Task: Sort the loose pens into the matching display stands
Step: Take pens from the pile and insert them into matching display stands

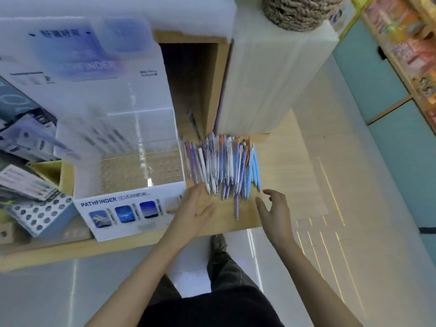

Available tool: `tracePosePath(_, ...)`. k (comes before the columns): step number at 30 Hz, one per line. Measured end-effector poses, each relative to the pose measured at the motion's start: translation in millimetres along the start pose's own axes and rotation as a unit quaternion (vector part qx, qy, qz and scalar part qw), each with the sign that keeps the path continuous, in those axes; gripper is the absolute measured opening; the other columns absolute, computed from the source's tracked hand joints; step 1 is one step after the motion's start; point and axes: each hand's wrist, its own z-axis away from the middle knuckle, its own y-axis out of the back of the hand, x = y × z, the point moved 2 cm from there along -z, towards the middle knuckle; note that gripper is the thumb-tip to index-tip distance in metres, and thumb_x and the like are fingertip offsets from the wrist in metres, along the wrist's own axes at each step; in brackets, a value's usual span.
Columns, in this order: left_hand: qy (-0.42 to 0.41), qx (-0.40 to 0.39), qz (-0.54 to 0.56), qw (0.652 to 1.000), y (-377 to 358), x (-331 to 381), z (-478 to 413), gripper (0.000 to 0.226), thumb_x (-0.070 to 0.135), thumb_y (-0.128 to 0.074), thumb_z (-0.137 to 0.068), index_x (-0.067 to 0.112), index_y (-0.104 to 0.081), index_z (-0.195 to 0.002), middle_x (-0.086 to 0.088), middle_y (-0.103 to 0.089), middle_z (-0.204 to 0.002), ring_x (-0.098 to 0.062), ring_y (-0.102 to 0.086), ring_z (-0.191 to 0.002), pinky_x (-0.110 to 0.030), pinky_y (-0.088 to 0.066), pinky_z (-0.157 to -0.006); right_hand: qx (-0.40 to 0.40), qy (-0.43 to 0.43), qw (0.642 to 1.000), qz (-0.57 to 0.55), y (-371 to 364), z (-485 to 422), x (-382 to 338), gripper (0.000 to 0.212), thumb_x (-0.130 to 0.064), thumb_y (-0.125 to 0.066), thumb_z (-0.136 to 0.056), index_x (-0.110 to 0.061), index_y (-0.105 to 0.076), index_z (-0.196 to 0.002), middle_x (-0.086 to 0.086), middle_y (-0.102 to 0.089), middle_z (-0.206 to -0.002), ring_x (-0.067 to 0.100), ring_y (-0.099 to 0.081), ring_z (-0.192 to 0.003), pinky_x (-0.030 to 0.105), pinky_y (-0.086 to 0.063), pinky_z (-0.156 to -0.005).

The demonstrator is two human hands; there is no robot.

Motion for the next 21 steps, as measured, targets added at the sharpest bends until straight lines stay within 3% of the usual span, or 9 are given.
tracePosePath(3,0.013,0.025,-0.006,1.0,-17.0,17.2,-33.8,0.069,0.032,-0.058,-0.092,0.016,-0.021,-0.148,0.007,-0.024,-0.146,-0.008,-0.019,-0.138,-0.018,-0.014,-0.108,-0.023,-0.003,1.0,-0.005,7.1,-39.4,1.1,0.039,-0.025,-0.055,-0.095,-0.006,-0.05,-0.13,0.011,-0.049,-0.131,0.024,-0.049,-0.118,0.023,-0.036,-0.086)
tracePosePath(5,0.031,0.067,-0.012,0.997,-21.1,18.4,-59.5,0.074,0.04,-0.059,-0.089,0.015,-0.022,-0.148,-0.002,-0.023,-0.153,-0.017,-0.017,-0.143,-0.027,-0.016,-0.113,-0.045,-0.018,0.998,-0.033,4.9,-59.7,0.9,0.044,-0.025,-0.056,-0.095,-0.006,-0.046,-0.133,0.012,-0.048,-0.133,0.024,-0.049,-0.118,0.024,-0.037,-0.088)
tracePosePath(7,0.089,0.111,-0.022,0.99,-21.2,14.6,-83.5,0.088,0.051,-0.056,-0.085,0.011,-0.013,-0.151,-0.011,-0.013,-0.157,-0.025,-0.009,-0.145,-0.039,-0.015,-0.117,-0.054,-0.046,0.995,-0.068,1.0,-76.2,-0.6,0.051,-0.027,-0.058,-0.094,-0.006,-0.041,-0.137,0.012,-0.047,-0.136,0.023,-0.048,-0.121,0.028,-0.04,-0.093)
tracePosePath(9,0.161,0.148,-0.01,0.976,-21.6,10.9,-103.7,0.097,0.053,-0.055,-0.087,0.005,0.0,-0.151,-0.015,0.0,-0.159,-0.027,-0.001,-0.147,-0.041,-0.011,-0.118,-0.053,-0.064,0.992,-0.098,-4.3,-89.5,-4.9,0.059,-0.032,-0.059,-0.092,-0.007,-0.037,-0.14,0.012,-0.046,-0.138,0.025,-0.046,-0.124,0.037,-0.043,-0.101)
tracePosePath(12,0.236,0.185,-0.005,0.954,-26.6,9.6,-130.0,0.11,0.062,-0.056,-0.082,0.0,0.006,-0.149,-0.018,0.002,-0.158,-0.032,-0.001,-0.146,-0.042,-0.009,-0.119,-0.056,-0.068,0.989,-0.115,-13.3,-102.7,-15.3,0.074,-0.044,-0.064,-0.086,-0.007,-0.032,-0.142,0.012,-0.045,-0.136,0.027,-0.045,-0.124,0.048,-0.044,-0.1)
tracePosePath(15,0.269,0.228,-0.037,0.935,-31.2,8.6,-144.6,0.114,0.065,-0.058,-0.077,-0.004,-0.002,-0.148,-0.023,-0.009,-0.153,-0.037,-0.009,-0.143,-0.043,-0.01,-0.116,-0.067,-0.06,0.99,-0.105,-19.9,-112.4,-21.7,0.079,-0.048,-0.065,-0.084,-0.007,-0.031,-0.143,0.012,-0.04,-0.136,0.029,-0.04,-0.127,0.048,-0.039,-0.105)
tracePosePath(18,0.253,0.248,-0.104,0.929,-37.9,5.4,-144.0,0.102,0.068,-0.056,-0.077,-0.006,-0.023,-0.14,-0.025,-0.026,-0.141,-0.038,-0.024,-0.132,-0.042,-0.019,-0.11,-0.101,-0.041,0.992,-0.069,-23.0,-117.2,-22.2,0.073,-0.041,-0.064,-0.088,-0.011,-0.03,-0.144,0.011,-0.031,-0.14,0.027,-0.028,-0.132,0.037,-0.028,-0.108)
tracePosePath(21,0.244,0.244,-0.099,0.933,-41.9,4.3,-144.6,0.091,0.064,-0.057,-0.079,-0.007,-0.033,-0.129,-0.026,-0.034,-0.132,-0.037,-0.029,-0.125,-0.04,-0.02,-0.106,-0.104,-0.035,0.992,-0.06,-26.1,-121.1,-17.7,0.074,-0.037,-0.068,-0.086,-0.01,-0.03,-0.144,0.012,-0.031,-0.139,0.027,-0.028,-0.13,0.035,-0.027,-0.106)
